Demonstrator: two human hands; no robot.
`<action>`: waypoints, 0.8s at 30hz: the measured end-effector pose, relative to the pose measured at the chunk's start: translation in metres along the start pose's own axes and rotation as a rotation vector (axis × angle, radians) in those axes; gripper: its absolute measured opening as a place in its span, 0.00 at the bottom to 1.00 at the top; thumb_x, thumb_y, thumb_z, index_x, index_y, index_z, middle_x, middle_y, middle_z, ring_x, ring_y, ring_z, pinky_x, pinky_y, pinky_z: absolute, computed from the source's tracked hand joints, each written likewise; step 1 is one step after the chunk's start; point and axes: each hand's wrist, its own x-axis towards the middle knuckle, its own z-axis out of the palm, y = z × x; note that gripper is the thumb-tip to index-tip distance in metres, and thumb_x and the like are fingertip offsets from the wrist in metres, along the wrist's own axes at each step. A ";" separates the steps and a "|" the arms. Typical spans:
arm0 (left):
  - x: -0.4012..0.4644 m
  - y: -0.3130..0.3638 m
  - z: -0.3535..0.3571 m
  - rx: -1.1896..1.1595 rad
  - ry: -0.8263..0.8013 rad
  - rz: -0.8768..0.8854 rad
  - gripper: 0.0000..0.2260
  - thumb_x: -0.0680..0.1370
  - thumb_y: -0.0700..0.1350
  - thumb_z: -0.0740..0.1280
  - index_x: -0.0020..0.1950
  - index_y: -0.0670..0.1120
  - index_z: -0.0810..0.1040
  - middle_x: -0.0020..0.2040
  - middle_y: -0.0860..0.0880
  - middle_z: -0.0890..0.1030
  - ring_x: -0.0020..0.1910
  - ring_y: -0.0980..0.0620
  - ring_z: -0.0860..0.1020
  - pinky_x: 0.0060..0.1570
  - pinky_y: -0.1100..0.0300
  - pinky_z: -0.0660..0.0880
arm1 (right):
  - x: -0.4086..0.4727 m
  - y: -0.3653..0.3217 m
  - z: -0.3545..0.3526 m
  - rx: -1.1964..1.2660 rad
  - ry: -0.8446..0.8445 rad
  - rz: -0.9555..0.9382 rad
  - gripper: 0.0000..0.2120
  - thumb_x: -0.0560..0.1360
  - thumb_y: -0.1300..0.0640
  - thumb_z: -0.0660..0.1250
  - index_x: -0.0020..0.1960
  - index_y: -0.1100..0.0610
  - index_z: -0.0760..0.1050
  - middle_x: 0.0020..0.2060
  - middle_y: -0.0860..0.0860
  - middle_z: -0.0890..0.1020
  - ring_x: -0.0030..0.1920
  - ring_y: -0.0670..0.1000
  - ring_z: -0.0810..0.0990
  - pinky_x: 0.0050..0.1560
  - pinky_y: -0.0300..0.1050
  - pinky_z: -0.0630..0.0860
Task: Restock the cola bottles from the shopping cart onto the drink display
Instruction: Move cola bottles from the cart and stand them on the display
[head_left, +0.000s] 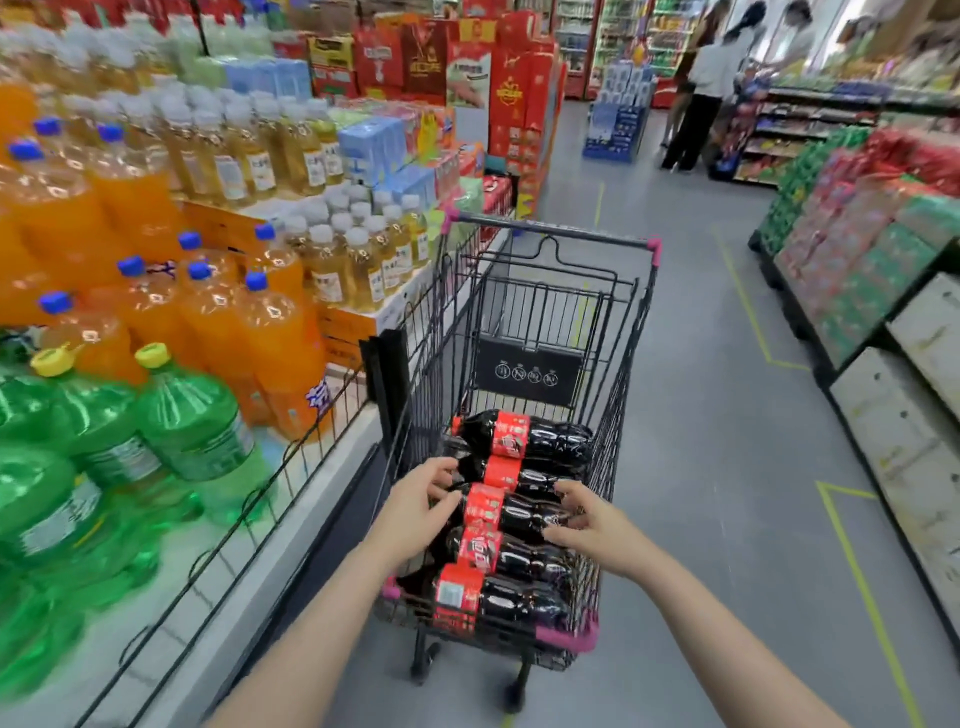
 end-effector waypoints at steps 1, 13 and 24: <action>0.015 0.000 -0.003 0.003 -0.022 0.004 0.15 0.79 0.45 0.64 0.65 0.55 0.69 0.54 0.57 0.74 0.50 0.60 0.76 0.46 0.68 0.73 | 0.012 -0.002 -0.004 0.008 0.004 0.007 0.34 0.73 0.49 0.70 0.73 0.49 0.59 0.69 0.53 0.68 0.63 0.53 0.73 0.63 0.49 0.72; 0.155 -0.025 0.024 -0.036 -0.015 -0.104 0.15 0.79 0.43 0.64 0.59 0.60 0.67 0.54 0.59 0.72 0.49 0.61 0.75 0.48 0.69 0.72 | 0.157 0.026 -0.054 0.084 -0.065 0.105 0.41 0.70 0.46 0.72 0.76 0.49 0.54 0.71 0.53 0.65 0.67 0.53 0.69 0.61 0.44 0.71; 0.255 -0.055 0.092 -0.108 0.170 -0.424 0.14 0.77 0.45 0.67 0.60 0.56 0.71 0.54 0.53 0.76 0.51 0.58 0.76 0.52 0.64 0.73 | 0.316 0.069 -0.102 -0.006 -0.212 0.134 0.49 0.61 0.44 0.78 0.75 0.48 0.55 0.71 0.57 0.62 0.71 0.56 0.62 0.70 0.49 0.61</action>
